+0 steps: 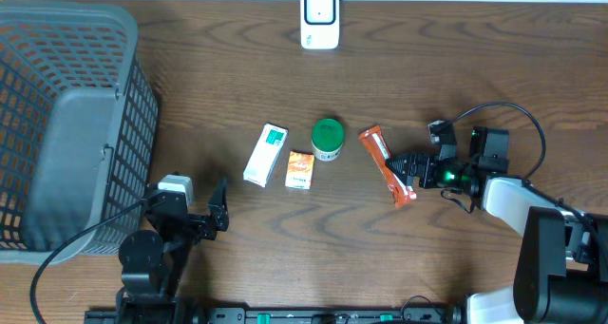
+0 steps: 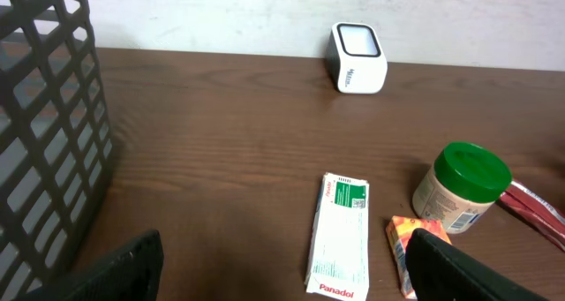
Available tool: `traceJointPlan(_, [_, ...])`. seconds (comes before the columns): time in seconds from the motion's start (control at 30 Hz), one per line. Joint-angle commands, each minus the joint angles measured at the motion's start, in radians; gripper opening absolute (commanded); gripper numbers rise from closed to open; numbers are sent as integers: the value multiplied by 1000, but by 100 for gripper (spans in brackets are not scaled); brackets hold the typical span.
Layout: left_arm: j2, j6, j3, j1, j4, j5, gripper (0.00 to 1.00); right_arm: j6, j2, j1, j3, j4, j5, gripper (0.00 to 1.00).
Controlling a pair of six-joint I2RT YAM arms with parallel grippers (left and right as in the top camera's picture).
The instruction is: Scan the item barcode
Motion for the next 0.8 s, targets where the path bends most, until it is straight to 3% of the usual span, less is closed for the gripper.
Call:
traceJointPlan(0.0, [-3, -2, -3, 3, 0, 12, 87, 10, 65, 4, -50, -62, 57, 92])
traceJointPlan(0.17, [-3, -2, -3, 3, 0, 12, 87, -50, 65, 5, -50, -81, -24, 98])
traceJointPlan(0.47, [-3, -2, -3, 3, 0, 12, 87, -48, 65, 55, -50, -159, -23, 97])
traceJointPlan(0.77, [-3, -2, -3, 3, 0, 12, 87, 42, 65, 179, -50, -165, 146, 99])
